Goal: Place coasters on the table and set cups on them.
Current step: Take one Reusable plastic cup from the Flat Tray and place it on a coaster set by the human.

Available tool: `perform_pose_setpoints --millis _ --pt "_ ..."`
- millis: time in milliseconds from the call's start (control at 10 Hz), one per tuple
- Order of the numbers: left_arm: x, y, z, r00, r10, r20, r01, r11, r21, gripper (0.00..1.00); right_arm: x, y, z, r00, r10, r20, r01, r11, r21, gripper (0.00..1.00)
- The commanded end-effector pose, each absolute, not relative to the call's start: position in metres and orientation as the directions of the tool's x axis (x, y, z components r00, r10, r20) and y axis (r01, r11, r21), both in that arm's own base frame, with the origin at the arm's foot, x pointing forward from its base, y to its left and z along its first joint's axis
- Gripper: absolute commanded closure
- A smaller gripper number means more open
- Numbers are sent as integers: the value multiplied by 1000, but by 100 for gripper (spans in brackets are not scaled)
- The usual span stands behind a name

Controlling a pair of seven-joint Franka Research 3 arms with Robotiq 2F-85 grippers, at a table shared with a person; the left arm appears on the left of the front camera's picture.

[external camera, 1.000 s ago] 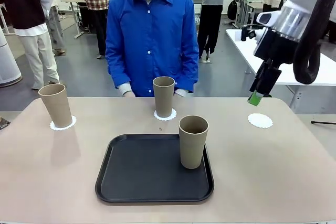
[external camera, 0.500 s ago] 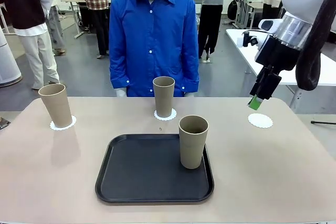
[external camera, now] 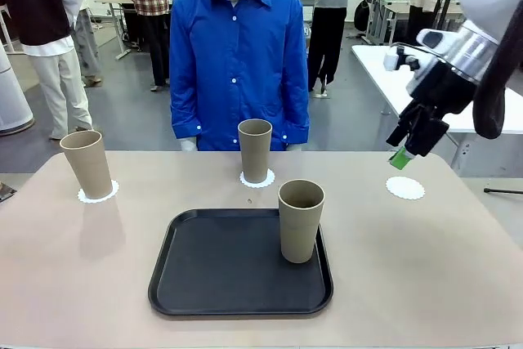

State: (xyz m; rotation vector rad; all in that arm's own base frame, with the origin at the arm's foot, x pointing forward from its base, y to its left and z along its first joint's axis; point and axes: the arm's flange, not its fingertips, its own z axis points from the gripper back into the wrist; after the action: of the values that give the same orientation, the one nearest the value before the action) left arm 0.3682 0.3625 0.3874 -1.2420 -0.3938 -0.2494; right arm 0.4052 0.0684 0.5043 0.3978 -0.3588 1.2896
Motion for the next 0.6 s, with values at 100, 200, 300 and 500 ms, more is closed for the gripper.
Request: perform_pose_setpoints --millis 100,200,300,500 --pt "365 363 389 907 19 421 396 305 -866 0 405 25 469 162 711 684 -986 135 94 0" --pt "365 363 389 907 19 421 396 305 -866 0 402 13 453 111 652 750 -993 105 56 0" --pt "365 363 389 907 19 421 396 305 -866 0 401 7 438 110 593 798 -993 105 59 0" --pt "365 363 389 907 19 421 396 305 -866 0 397 8 413 54 529 847 -993 116 -9 0"
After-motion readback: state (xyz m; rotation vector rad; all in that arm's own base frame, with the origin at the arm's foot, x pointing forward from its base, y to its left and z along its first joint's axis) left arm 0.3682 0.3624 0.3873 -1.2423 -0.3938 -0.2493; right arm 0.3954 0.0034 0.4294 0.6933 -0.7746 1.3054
